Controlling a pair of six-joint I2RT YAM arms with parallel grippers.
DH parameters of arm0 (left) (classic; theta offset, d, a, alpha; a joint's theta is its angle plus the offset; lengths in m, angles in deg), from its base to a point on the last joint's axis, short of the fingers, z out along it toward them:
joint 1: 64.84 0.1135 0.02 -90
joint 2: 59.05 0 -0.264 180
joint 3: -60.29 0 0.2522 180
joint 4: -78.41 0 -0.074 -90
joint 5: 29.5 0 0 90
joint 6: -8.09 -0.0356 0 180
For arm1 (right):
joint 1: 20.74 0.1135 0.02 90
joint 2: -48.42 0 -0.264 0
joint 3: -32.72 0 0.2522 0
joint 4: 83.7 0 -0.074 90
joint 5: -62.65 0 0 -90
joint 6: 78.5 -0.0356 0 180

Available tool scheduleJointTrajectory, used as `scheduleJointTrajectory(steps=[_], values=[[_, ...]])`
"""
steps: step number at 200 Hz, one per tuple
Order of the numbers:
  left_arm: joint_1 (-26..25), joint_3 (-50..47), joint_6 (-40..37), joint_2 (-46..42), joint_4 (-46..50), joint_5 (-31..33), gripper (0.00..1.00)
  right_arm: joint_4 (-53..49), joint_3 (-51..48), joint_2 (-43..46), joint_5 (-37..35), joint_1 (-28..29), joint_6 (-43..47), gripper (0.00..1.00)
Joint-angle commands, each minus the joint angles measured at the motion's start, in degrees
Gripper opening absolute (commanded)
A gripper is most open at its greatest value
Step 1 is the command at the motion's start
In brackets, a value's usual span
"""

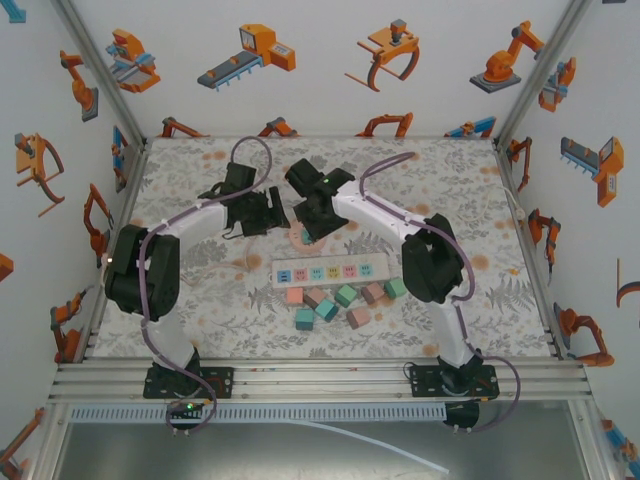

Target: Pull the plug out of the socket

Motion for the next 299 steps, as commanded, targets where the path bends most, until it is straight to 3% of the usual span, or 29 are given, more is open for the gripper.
scheduleJointTrajectory(steps=[1,16,46,72,98,122,161,205,239,266,299], values=[[-2.04,-0.37,0.12,0.97,0.45,2.5,0.66,-2.64,-1.33,-2.34,-0.97,-0.22,-2.11,0.5],[-2.99,-0.58,2.17,1.33,0.06,4.02,0.65,-3.28,-1.3,-2.82,-1.53,-0.36,-1.85,0.48],[-4.47,-1.51,5.98,1.47,-1.0,5.99,0.64,-4.23,-1.33,-3.28,-3.97,-0.72,-0.74,0.34],[-5.03,-2.68,10.31,-0.66,-0.19,10.33,0.62,-6.44,-0.4,-3.4,-7.99,-1.07,2.18,0.29],[-5.08,-3.37,13.54,-3.93,0.93,12.8,0.61,-10.19,3.63,-4.99,-13.14,-2.44,11.61,0.24],[-5.12,-3.03,14.41,-4.51,1.17,12.31,0.62,-9.89,7.29,-7.14,-15.02,-3.79,25.61,0.19],[-5.95,-1.64,17.92,-1.8,-2.1,7.63,0.62,-4.79,7.15,-6.61,-14.29,-4.26,42.14,0.15],[-7.53,5.27,14.2,3.36,-1.89,13.05,0.63,5.38,1.7,-2.05,-10.8,-4.26,56.69,0.13],[-7.68,11.36,11.86,9.01,-0.37,10.01,0.61,8.91,-0.91,-0.16,-7.69,-4.26,62.19,0.09],[-7.61,13.53,9.42,12.71,-0.18,2.82,0.58,10.5,-1.62,0.3,-4.85,-4.35,64.56,0.04],[-7.66,11.62,7.82,13.27,0.6,4.17,0.55,13.15,-3.07,1.12,-2.76,-4.57,64.47,0.01]])
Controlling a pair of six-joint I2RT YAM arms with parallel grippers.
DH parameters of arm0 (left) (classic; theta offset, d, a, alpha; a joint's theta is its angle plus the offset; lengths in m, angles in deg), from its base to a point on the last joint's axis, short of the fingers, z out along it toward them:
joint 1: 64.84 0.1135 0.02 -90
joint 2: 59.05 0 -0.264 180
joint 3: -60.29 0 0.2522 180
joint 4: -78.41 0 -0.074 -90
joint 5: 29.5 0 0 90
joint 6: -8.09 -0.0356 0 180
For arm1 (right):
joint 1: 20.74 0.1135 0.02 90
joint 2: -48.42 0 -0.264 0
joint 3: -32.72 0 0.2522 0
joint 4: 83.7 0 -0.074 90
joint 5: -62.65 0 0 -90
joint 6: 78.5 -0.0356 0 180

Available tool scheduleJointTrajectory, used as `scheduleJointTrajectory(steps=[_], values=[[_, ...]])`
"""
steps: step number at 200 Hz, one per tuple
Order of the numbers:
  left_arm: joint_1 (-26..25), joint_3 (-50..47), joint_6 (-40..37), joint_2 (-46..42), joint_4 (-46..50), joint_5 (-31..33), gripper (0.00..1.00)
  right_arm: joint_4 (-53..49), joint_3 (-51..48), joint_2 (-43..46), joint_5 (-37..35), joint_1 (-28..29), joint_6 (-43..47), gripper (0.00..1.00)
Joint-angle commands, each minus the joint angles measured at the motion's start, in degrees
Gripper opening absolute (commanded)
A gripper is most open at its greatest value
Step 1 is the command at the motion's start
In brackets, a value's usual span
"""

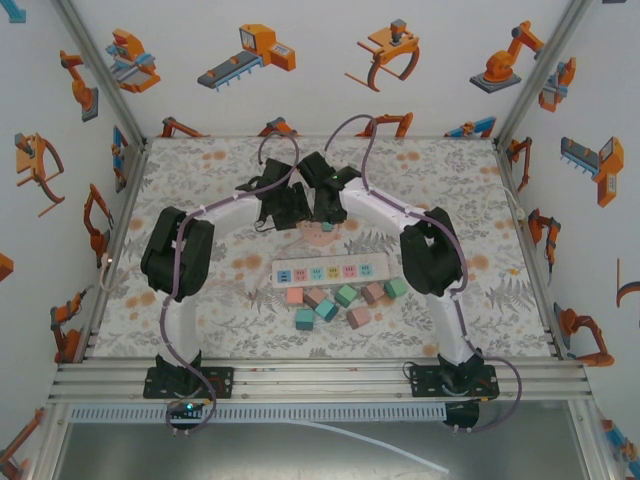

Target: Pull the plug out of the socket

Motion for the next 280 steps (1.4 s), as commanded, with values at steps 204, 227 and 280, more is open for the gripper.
scheduleJointTrajectory(steps=[204,227,280], values=[[-0.31,-4.03,-5.42,7.91,9.6,11.82,0.38,8.19,-3.03,8.42,3.47,-0.96,8.4,0.0],[-0.31,-3.75,-5.61,8.12,9.5,12.02,0.37,8.87,-3.22,8.65,8.18,-0.67,9.7,0.0],[-0.42,-4.09,-6.77,8.12,8.77,12.01,0.3,17.03,-5.19,9.16,24.67,-2.33,-0.04,0.0]])
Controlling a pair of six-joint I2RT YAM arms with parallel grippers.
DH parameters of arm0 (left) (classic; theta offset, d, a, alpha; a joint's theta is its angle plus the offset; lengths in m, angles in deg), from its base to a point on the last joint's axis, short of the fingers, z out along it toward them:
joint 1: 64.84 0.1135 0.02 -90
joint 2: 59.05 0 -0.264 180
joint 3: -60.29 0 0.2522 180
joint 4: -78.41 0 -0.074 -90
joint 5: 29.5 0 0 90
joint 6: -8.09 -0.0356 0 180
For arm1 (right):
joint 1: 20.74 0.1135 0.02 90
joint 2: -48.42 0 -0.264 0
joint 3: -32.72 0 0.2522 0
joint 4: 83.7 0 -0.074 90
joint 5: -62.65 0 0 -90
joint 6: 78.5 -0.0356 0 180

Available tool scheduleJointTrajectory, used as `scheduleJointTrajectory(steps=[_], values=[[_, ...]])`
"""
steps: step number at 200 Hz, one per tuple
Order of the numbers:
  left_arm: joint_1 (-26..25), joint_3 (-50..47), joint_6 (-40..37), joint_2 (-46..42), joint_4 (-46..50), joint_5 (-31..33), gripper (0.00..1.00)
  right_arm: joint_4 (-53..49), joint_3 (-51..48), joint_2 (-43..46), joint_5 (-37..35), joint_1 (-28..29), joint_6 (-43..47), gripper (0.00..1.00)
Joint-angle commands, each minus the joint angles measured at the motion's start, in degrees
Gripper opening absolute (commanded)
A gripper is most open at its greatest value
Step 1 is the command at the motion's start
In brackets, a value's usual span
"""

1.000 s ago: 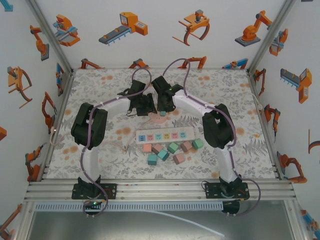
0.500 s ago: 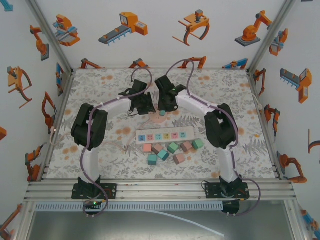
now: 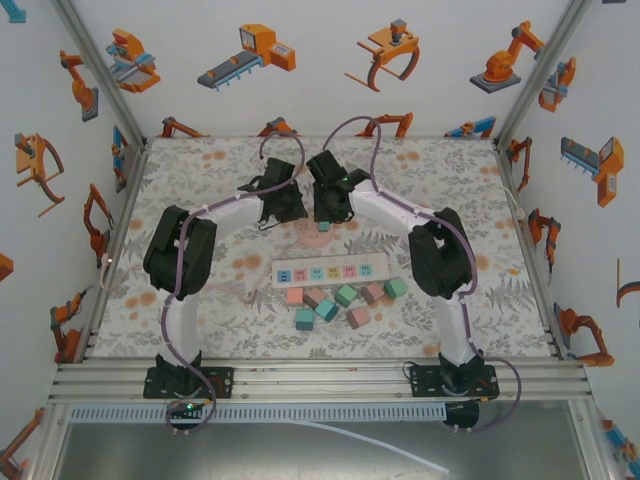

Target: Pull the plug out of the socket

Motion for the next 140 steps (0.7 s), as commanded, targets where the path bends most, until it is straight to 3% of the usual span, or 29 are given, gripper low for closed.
scheduleJointTrajectory(steps=[1,12,41,60,71,83,114,140], values=[[-0.23,-4.55,-3.89,6.89,12.67,5.32,0.3,8.45,1.04,5.18,12.82,-0.64,-6.96,0.0],[-0.28,-4.55,-4.19,6.8,12.6,5.24,0.3,8.49,0.76,5.61,11.29,-1.3,-7.96,0.0],[-0.41,-4.81,-4.36,6.69,12.24,5.63,0.3,1.8,4.38,5.21,-1.33,0.22,3.79,0.0],[0.61,-7.36,-4.23,5.13,8.7,1.0,0.31,8.39,-1.09,6.67,0.72,0.21,5.41,0.0],[1.79,-9.7,-3.98,2.09,5.19,-4.62,0.43,10.48,-3.31,6.98,1.78,0.21,5.21,0.0],[2.17,-12.03,-3.79,-2.29,2.72,-5.81,0.53,10.74,-4.31,6.8,2.13,0.21,5.12,0.0],[3.27,-12.72,-4.26,-9.84,3.66,-9.51,0.58,12.01,-5.96,6.29,3.4,0.21,5.0,0.0],[2.95,-15.52,-1.61,-12.65,-0.88,-16.91,0.58,13.77,-7.37,6.28,2.76,0.21,4.61,0.0]])
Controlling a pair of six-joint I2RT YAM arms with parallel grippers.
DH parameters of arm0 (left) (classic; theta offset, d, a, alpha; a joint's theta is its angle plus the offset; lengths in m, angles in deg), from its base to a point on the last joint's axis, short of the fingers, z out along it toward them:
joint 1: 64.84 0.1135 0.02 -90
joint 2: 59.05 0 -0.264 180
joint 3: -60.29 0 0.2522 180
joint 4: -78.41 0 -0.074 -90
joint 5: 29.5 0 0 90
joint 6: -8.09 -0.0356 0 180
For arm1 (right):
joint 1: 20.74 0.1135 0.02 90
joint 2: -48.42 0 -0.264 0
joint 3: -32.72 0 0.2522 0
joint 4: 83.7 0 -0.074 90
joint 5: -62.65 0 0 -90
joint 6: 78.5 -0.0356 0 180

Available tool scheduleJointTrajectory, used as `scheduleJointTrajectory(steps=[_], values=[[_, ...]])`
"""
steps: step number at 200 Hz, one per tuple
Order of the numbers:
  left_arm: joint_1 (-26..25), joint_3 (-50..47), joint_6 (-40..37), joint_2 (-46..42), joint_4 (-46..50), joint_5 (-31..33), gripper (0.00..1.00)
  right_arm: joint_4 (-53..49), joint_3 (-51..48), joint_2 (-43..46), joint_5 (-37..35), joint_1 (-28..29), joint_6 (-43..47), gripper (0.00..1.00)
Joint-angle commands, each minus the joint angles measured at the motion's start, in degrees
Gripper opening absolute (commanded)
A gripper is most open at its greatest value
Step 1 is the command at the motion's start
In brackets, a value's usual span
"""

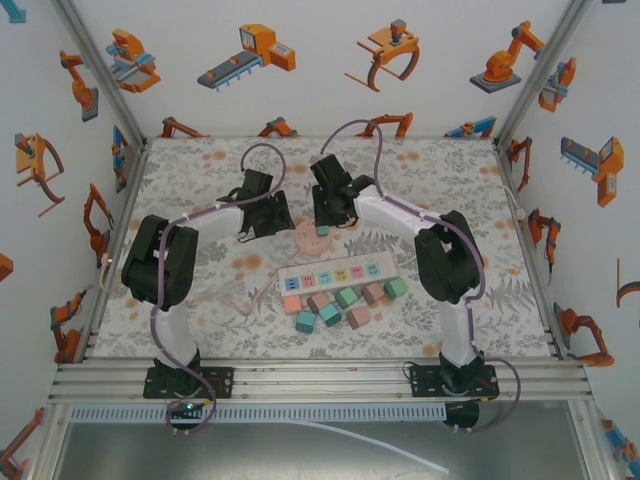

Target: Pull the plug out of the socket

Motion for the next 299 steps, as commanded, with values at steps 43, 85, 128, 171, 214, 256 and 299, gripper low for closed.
scheduleJointTrajectory(steps=[43,85,128,171,214,256,299], values=[[-4.36,-4.77,4.17,-2.13,-2.93,-12.76,0.71,9.49,-1.31,1.98,1.66,0.17,-0.91,0.0],[-4.49,-3.5,6.43,-0.21,-2.17,-6.21,0.64,10.35,-1.32,1.74,3.67,0.42,-1.72,0.0],[-3.74,-4.64,9.35,-1.06,-3.71,-1.32,0.67,10.38,-2.13,1.89,3.69,0.37,-1.79,0.0],[-2.35,-6.5,16.05,1.57,-9.84,-4.84,0.59,10.02,-1.72,1.29,8.98,0.69,-2.03,0.0],[-2.39,-4.14,19.68,4.23,0.54,1.25,0.46,-0.33,4.98,0.33,8.5,1.66,-3.02,0.0],[-2.31,-2.16,23.17,7.57,10.13,6.66,0.45,-9.62,14.52,-1.52,7.4,2.62,-4.98,0.0],[-2.15,-1.78,28.92,10.06,15.66,12.11,0.45,-18.75,24.6,-5.01,12.98,0.5,-11.93,0.0]])
